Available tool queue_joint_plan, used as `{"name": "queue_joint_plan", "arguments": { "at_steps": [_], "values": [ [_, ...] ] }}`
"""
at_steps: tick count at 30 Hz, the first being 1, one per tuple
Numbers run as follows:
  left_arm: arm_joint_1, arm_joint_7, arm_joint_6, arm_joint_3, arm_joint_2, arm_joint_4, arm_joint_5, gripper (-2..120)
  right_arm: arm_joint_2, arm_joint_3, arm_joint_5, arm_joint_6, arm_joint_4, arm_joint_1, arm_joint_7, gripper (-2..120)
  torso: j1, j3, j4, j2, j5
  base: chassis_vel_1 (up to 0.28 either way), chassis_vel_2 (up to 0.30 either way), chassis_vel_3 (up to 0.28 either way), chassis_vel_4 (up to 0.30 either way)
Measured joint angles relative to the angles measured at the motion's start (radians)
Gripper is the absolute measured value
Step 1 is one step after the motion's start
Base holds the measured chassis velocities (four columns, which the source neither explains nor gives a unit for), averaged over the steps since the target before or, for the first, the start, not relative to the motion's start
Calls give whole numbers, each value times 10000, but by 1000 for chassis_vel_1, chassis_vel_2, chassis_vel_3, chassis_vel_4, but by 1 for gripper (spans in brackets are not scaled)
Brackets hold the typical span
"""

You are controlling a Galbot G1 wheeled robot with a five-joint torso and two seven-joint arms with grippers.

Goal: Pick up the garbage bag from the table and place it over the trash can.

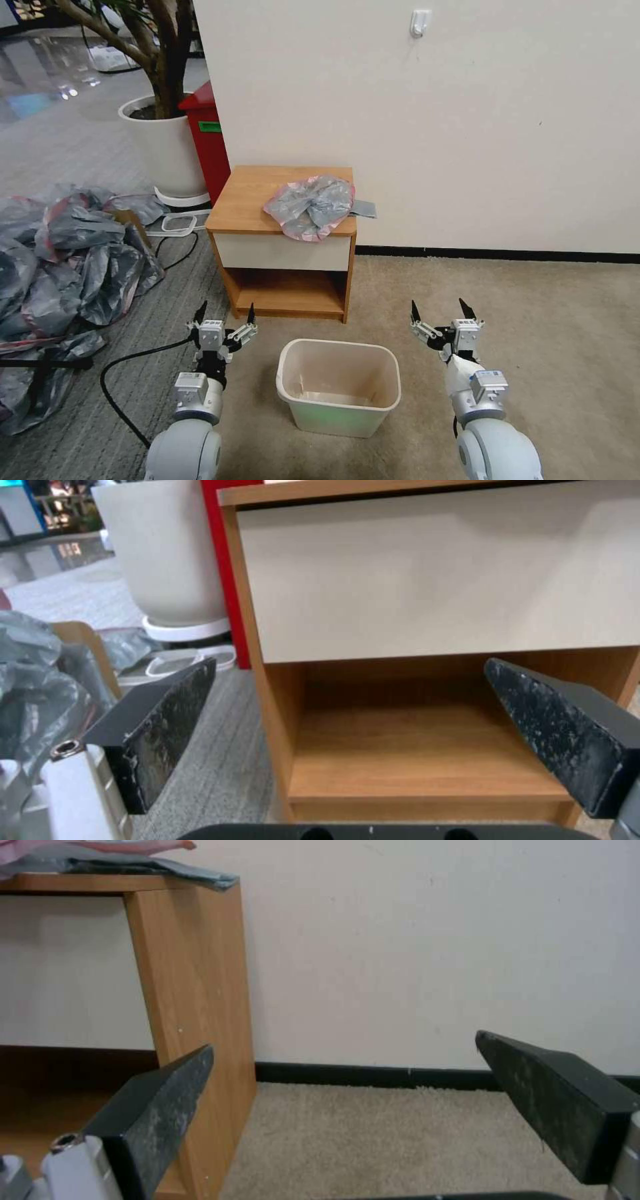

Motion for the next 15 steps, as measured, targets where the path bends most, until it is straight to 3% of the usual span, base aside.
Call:
{"name": "queue_joint_plan", "arguments": {
  "at_steps": [9, 15],
  "values": [
    [62, 0, 22, -5, 11, -91, -11, 100, 16, 3, 12, -31, 83, -44, 0, 100, 0, 0, 0, 0, 0, 0, 0, 0, 0],
    [1022, -238, 637, -105, 223, -1423, -308, 100, 354, 91, 359, -623, 1569, -757, 21, 100, 0, 0, 0, 0, 0, 0, 0, 0, 0]
  ]
}}
